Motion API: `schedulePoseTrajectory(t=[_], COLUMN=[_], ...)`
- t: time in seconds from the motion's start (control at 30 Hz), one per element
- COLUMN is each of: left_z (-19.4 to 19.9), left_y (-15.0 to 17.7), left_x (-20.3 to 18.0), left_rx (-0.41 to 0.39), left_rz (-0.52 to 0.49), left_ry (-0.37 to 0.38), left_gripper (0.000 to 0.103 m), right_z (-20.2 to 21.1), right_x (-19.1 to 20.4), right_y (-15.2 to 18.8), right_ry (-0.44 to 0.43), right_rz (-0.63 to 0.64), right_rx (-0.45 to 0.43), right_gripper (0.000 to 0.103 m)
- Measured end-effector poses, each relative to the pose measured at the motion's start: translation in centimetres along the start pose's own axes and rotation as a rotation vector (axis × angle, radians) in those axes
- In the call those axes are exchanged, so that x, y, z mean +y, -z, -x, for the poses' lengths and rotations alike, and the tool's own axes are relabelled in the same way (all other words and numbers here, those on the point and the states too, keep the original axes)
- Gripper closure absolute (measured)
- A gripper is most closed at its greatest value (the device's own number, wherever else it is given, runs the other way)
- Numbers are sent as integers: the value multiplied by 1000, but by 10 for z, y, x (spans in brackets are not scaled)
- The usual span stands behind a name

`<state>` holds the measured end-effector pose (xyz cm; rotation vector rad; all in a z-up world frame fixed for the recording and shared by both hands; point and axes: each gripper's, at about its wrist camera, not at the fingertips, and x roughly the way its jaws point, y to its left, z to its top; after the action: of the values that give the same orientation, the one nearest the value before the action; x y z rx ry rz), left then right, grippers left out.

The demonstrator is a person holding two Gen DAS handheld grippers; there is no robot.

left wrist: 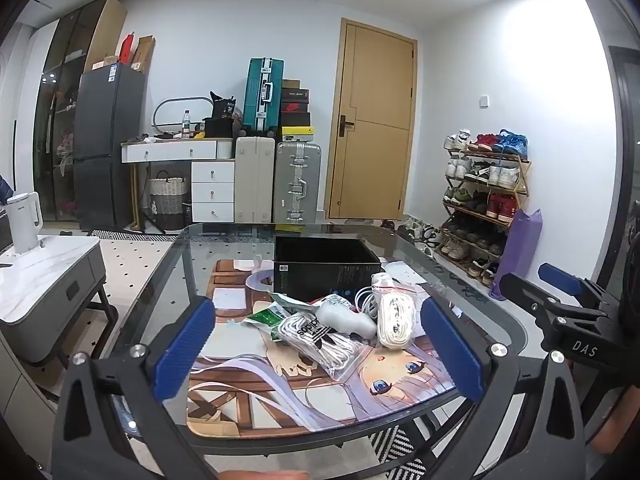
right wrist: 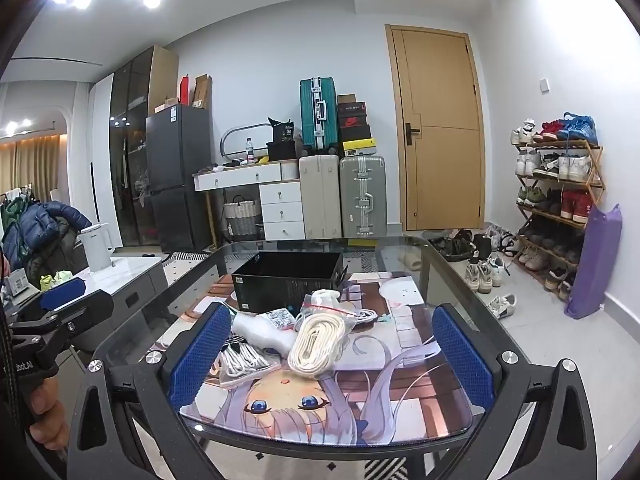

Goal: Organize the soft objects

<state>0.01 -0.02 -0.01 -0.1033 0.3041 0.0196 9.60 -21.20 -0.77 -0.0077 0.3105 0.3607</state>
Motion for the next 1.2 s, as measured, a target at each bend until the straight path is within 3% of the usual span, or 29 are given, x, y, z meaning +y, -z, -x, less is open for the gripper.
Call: schedulePoseTrajectory(t=[1.2], left_z=[1], left_y=[-1], left_x=[-2], left_rx=[-3], left_rz=[-4], left_ry=[5], left_gripper=[0], right_z=[-3], right_x=[7], right_y=[4], right_ry=[-10], right_rz=[5], right_rx=[7], right_gripper=[1])
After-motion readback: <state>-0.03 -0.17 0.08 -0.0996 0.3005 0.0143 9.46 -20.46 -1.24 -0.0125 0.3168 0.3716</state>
